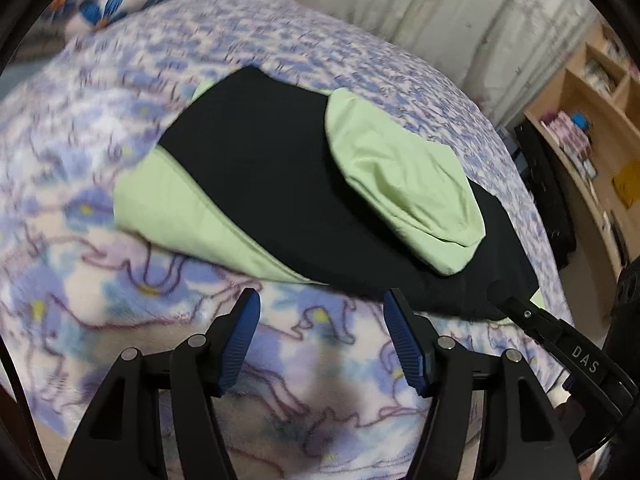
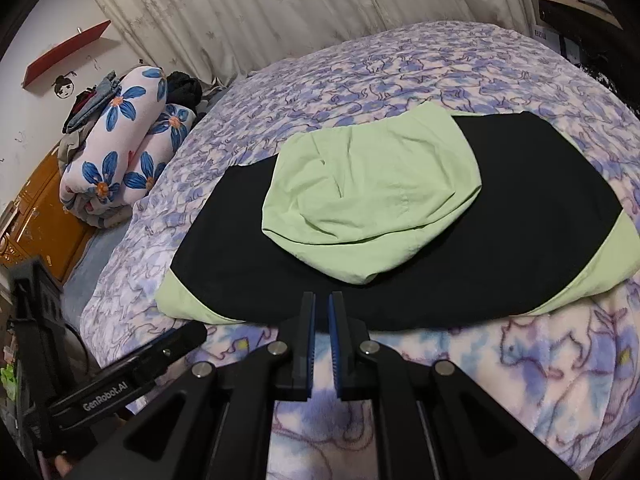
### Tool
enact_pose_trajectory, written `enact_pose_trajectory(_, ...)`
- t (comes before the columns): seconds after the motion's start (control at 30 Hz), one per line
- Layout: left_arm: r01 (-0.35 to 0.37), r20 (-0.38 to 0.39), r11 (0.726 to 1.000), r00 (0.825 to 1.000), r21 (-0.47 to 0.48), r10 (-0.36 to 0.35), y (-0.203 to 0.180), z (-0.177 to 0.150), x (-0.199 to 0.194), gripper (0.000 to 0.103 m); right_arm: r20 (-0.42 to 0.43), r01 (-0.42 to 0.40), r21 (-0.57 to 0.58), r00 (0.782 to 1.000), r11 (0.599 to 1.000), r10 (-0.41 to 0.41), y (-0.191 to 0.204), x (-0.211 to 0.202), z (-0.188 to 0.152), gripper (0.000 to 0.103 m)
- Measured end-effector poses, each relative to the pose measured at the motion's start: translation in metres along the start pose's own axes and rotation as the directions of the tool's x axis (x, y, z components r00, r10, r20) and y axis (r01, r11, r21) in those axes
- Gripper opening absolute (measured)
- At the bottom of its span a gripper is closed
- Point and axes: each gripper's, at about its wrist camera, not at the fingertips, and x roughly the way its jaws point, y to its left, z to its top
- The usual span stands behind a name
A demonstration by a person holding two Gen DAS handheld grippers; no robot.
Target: Fold large clothes
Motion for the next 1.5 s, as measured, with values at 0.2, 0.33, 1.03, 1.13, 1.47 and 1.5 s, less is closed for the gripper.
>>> enact_pose_trajectory(0.2,0.061,0.006,0.988,0.998,-0.144,-0.06,0.036,0.004,0.032,0.063,-0.014,-0.017,-0.003,1.0,1.0,0.017,0.002,0.016,0.003,0.006)
enact_pose_trajectory(0.33,0.08,0.053,0.982,0.996,-0.174,-0.072,0.044,0.012,0.047,0.063,-0.012,-0.03,-0.009,0.999,0.999,0.03,0.003,0.027,0.007,0.006)
enact_pose_trajectory(1.03,-0.024,0.322,0.999,0.946,-0.034,0.033,-0.003,0.082,0.063,0.006,-0.06,0.073,0.017,0.996,0.997,-0.072,-0.035,0.126,0.053,0.006)
enact_pose_trajectory(1.13,-0.059,0.382,0.994,0.924,0.094,0.018,-0.04,0.086,0.048,0.006,-0.057,0.044,0.048,0.998,0.998,-0.041,-0.041,0.121,0.047,0.006)
enact_pose_trajectory(1.47,-0.048,0.359,0.904,0.925,0.425,-0.12,-0.193,0.087,0.055,0.006,-0.062,-0.152,0.247,0.983,0.957,0.172,-0.083,0.09,0.026,0.005)
enact_pose_trajectory(1.5,-0.049,0.346,0.881,0.929,0.47,-0.133,-0.213,0.083,0.061,0.006,-0.063,-0.183,0.287,0.976,0.94,0.209,-0.093,0.081,0.023,0.006)
